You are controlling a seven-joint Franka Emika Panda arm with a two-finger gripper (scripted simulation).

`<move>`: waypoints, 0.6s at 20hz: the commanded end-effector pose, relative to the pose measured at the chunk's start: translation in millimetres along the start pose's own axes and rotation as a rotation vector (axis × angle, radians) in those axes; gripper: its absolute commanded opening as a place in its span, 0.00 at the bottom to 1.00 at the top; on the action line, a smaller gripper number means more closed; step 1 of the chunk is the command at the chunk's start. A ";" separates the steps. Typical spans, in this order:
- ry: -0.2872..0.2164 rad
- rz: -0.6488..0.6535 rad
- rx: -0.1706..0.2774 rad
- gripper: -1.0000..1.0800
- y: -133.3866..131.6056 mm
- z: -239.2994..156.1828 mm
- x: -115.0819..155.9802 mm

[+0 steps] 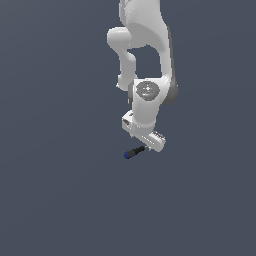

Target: Pick up the object and move it to a goal position.

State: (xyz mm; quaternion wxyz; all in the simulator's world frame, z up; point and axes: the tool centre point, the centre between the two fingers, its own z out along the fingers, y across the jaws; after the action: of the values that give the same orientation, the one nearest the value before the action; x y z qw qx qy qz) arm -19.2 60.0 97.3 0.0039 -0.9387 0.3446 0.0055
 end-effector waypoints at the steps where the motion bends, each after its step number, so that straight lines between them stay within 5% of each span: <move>1: 0.002 0.065 0.000 0.96 -0.9 5.8 -3.8; 12: 0.010 0.296 -0.001 0.96 -3.0 25.7 -17.3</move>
State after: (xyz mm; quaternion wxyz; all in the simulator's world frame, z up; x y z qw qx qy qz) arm -29.7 72.9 73.8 0.0012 -0.8839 0.4677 0.0023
